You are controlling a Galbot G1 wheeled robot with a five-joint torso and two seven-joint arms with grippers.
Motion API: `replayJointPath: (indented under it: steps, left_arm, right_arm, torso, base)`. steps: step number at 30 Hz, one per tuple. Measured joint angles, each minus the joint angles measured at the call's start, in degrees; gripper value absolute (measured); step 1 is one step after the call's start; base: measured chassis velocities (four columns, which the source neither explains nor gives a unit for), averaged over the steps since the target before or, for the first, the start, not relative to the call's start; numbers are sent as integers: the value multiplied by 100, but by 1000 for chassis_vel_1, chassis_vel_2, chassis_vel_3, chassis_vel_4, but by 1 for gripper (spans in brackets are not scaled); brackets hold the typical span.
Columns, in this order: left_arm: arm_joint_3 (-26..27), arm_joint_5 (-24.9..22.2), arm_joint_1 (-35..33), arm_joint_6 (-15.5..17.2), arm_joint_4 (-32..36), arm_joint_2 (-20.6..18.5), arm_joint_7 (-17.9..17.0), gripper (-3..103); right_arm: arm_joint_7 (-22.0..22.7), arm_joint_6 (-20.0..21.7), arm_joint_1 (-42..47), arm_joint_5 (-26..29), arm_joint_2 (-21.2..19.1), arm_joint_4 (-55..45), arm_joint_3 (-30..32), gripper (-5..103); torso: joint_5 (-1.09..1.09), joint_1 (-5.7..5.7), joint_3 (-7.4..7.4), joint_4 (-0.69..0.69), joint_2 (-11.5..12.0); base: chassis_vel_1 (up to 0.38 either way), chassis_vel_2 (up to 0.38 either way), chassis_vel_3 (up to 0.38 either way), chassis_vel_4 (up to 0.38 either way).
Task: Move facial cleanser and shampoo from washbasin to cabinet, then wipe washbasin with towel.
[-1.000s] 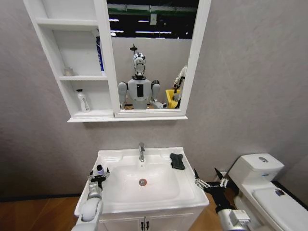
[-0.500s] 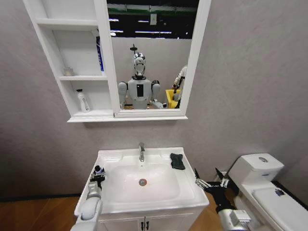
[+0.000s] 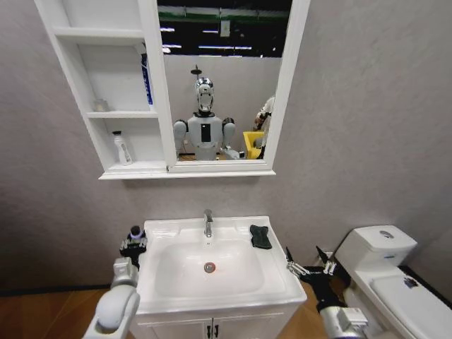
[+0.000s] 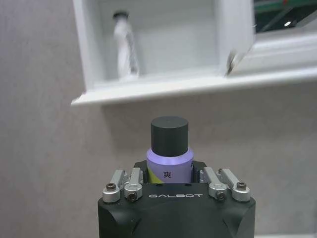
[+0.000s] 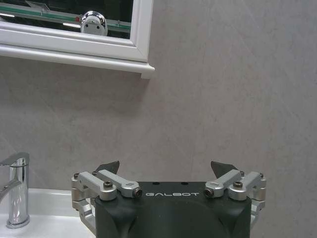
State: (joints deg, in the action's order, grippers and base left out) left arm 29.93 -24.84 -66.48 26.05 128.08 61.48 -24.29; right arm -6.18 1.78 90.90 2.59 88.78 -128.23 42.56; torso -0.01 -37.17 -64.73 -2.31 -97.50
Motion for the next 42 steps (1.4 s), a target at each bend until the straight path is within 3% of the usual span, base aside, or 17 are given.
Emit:
replayJointPath:
  steps: [1,2,4,5,7,8,10,11,14,15,18,19,20,23,33,42]
  left_arm:
    - [7,-500,103,346,366,-311,-160,43]
    - [7,-500,103,346,366,-311,-160,43]
    - [101,-1784,444,850,863,-1033,-547,43]
    - [101,-1784,444,850,863,-1033,-547,43]
    - [190,-2743,896,1019,977,-1725,-700,43]
    - [190,-2743,896,1019,977,-1725,-700,43]
    - [220,-3370,1559,1027,685,-2340,-546,43]
    - [220,-3370,1559,1027,685,-2340,-546,43]
    - [145,-3680,2246,977,138,-2623,-5,43]
    - [145,-3680,2246,977,138,-2623,-5,43]
    - [5,-3977,2824,883,-566,-2717,795,43]
    - [5,-3977,2824,883,-566,-2717,795,43]
    - [-63,-4007,2988,840,-795,-2718,1100,43]
    - [-266,-4080,3458,798,-1329,-2668,1580,43]
    - [-861,-3719,4637,899,-2319,-2528,1849,43]
    - [-1440,-3558,5279,1004,-2904,-2366,1989,43]
  right_arm:
    - [2,13,-11,-1,22,12,-24,100]
    - [2,13,-11,-1,22,12,-24,100]
    - [2,16,-19,-11,35,40,-59,100]
    - [2,16,-19,-11,35,40,-59,100]
    - [-3,16,-19,-21,33,67,-70,100]
    - [-3,16,-19,-21,33,67,-70,100]
    - [-14,12,0,-25,30,65,-72,100]
    - [-14,12,0,-25,30,65,-72,100]
    - [-16,-14,72,-19,22,39,-37,100]
    - [-16,-14,72,-19,22,39,-37,100]
    - [-16,-65,136,-8,8,32,12,100]
    - [-16,-65,136,-8,8,32,12,100]
    - [-16,-72,149,-7,8,27,16,100]
    - [-14,-83,181,-7,9,6,29,100]
    - [-25,-21,96,-45,3,-27,10,100]
    - [-55,-18,64,-79,10,33,1,100]
  torso:
    - [2,0,0,-2,0]
    - [2,0,0,-2,0]
    - [1,0,0,-1,0]
    - [1,0,0,-1,0]
    - [-1,-1,0,-1,0]
    - [-1,-1,0,-1,0]
    - [1,0,-1,-1,0]
    - [1,0,-1,-1,0]
    - [0,-1,-2,0,1]
    - [0,-1,-2,0,1]
    - [0,-2,-2,-1,1]
    - [0,-2,-2,-1,1]
    - [0,-1,-1,-1,1]
    - [0,-2,-2,-1,1]
    - [1,-2,-2,0,1]
    - [0,-2,-1,0,1]
  base:
    - [0,0,0,0]
    - [0,0,0,0]
    - [0,0,0,0]
    - [0,0,0,0]
    - [0,0,0,0]
    - [0,0,0,0]
    - [0,0,0,0]
    - [0,0,0,0]
    - [0,0,0,0]
    - [0,0,0,0]
    - [0,0,0,0]
    - [0,0,0,0]
    - [0,0,0,0]
    - [0,0,0,0]
    - [0,0,0,0]
    - [0,0,0,0]
